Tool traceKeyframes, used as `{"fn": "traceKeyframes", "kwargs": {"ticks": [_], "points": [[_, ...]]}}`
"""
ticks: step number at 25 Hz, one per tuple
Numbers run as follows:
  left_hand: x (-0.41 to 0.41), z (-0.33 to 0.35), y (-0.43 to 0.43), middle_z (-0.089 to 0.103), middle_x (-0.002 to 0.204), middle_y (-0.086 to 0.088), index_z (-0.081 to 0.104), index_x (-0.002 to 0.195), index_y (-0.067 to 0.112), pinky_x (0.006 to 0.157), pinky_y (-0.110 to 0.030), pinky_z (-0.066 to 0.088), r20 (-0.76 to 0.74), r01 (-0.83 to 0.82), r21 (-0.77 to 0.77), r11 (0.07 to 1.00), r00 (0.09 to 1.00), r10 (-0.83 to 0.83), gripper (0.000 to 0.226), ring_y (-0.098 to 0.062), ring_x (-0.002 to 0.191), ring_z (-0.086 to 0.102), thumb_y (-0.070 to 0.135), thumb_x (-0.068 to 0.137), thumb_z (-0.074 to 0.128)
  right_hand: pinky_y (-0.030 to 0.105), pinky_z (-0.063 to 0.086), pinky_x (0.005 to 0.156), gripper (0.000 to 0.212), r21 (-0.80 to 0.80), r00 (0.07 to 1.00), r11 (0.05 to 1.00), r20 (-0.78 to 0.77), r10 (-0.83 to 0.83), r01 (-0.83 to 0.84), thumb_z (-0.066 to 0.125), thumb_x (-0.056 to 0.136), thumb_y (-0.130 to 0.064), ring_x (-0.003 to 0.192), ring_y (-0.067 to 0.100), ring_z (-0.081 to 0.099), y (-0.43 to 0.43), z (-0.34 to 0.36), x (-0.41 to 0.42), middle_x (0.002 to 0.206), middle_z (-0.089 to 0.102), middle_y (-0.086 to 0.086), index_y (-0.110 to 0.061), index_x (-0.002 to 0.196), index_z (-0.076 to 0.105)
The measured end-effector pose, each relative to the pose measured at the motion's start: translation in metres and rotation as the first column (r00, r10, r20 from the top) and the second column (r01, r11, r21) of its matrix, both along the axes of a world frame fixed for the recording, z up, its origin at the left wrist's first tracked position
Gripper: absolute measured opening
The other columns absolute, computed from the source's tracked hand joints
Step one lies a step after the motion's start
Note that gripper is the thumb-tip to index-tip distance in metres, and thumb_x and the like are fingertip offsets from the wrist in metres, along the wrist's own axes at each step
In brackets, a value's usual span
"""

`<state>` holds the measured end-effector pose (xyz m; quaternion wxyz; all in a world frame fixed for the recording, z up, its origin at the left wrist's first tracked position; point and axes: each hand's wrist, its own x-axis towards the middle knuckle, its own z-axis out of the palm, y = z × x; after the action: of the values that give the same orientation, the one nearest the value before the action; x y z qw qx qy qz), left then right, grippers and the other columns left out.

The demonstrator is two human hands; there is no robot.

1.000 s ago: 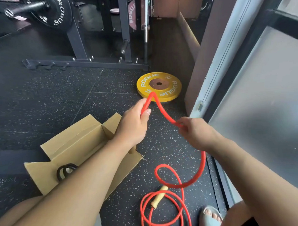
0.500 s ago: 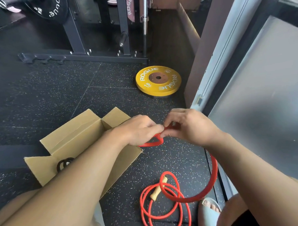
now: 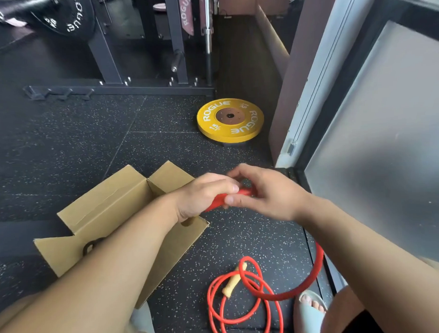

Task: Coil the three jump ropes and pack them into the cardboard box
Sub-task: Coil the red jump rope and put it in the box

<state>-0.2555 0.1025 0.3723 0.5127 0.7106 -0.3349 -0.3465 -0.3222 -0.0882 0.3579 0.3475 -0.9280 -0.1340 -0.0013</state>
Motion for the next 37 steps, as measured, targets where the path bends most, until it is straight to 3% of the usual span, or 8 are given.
{"fn": "traceKeyframes", "kwargs": {"ticks": [5,10,12,16,20,29,33,37], "points": [[-0.005,-0.003,-0.004,0.042,0.057,-0.009,0.051,0.075,0.014,0.042,-0.02,0.028,-0.068,0.018,0.101,0.995,0.998,-0.011,0.04,-0.016,0.047,0.036,0.045,0.099,0.047,0.022,0.05,0.077,0.066,0.003,0.992,0.995,0.085,-0.095,0.095,0.077,0.06,-0.075,0.088,0.0,0.064,-0.006,0.012,0.004,0.096,0.068,-0.018,-0.031,0.108,0.064],[0.015,0.004,0.008,0.048,0.067,0.002,0.057,0.101,0.002,0.041,-0.021,0.024,-0.31,-0.198,-0.165,0.966,0.94,0.14,0.035,-0.007,0.041,0.027,0.037,0.098,0.051,0.043,0.052,0.068,0.036,0.183,0.996,0.981,-0.074,-0.05,0.063,0.067,0.09,-0.055,0.069,0.024,0.06,-0.044,0.022,0.0,0.077,0.067,-0.001,-0.021,0.1,0.069],[0.018,0.008,0.012,0.048,0.062,0.0,0.056,0.096,0.003,0.043,-0.022,0.028,-0.34,-0.208,-0.206,0.956,0.932,0.13,0.036,-0.009,0.041,0.031,0.039,0.099,0.051,0.052,0.056,0.081,0.039,0.376,0.993,0.921,-0.089,-0.071,0.1,0.059,0.096,-0.047,0.085,0.034,0.069,-0.053,0.021,-0.002,0.096,0.075,0.003,-0.018,0.119,0.07],[-0.002,0.008,0.002,0.061,0.066,-0.01,0.063,0.098,0.002,0.041,-0.021,0.034,-0.374,-0.145,-0.1,0.984,0.922,0.097,0.04,-0.015,0.042,0.048,0.041,0.097,0.052,0.043,0.053,0.1,0.042,0.565,0.993,0.824,-0.113,0.012,0.054,0.056,0.098,-0.03,0.113,0.022,0.069,-0.034,0.019,0.0,0.121,0.074,0.006,-0.017,0.137,0.06],[-0.004,0.0,-0.003,0.068,0.086,-0.01,0.067,0.1,0.002,0.052,-0.03,0.046,-0.448,-0.103,-0.164,0.981,0.894,0.018,0.03,-0.019,0.058,0.063,0.024,0.088,0.05,0.03,0.049,0.089,0.045,0.501,0.942,0.858,-0.222,0.253,-0.113,0.054,0.102,-0.014,0.092,0.016,0.062,-0.015,0.015,0.0,0.093,0.071,0.016,-0.015,0.146,0.049],[0.011,0.013,0.021,0.065,0.104,-0.009,0.044,0.146,0.011,0.051,-0.022,0.046,-0.431,-0.017,-0.429,0.903,0.883,-0.188,0.053,-0.011,0.065,0.058,0.015,0.093,0.047,0.048,0.052,0.088,0.056,0.676,0.926,0.737,-0.29,0.241,0.02,0.075,0.082,-0.057,0.086,0.034,0.068,-0.033,0.026,0.006,0.082,0.066,0.016,-0.007,0.104,0.067],[0.018,0.014,0.026,0.067,0.107,-0.006,0.047,0.143,0.015,0.072,-0.035,0.059,-0.32,-0.008,-0.272,0.962,0.944,-0.083,0.056,-0.021,0.078,0.068,0.005,0.088,0.056,0.023,0.037,0.047,0.048,0.694,0.968,0.712,-0.234,0.088,0.103,0.077,0.083,-0.046,0.049,0.013,0.041,-0.033,0.028,0.008,0.062,0.048,0.001,-0.008,0.111,0.072],[0.012,0.01,0.017,0.07,0.096,-0.008,0.059,0.127,0.014,0.079,-0.038,0.058,-0.196,-0.058,-0.036,0.998,0.979,0.05,0.044,-0.028,0.087,0.071,0.014,0.083,0.052,0.02,0.042,0.054,0.021,0.599,0.998,0.799,-0.057,-0.026,0.055,0.068,0.095,-0.018,0.059,0.008,0.051,-0.023,0.025,0.01,0.066,0.065,-0.008,-0.004,0.11,0.07]]}}
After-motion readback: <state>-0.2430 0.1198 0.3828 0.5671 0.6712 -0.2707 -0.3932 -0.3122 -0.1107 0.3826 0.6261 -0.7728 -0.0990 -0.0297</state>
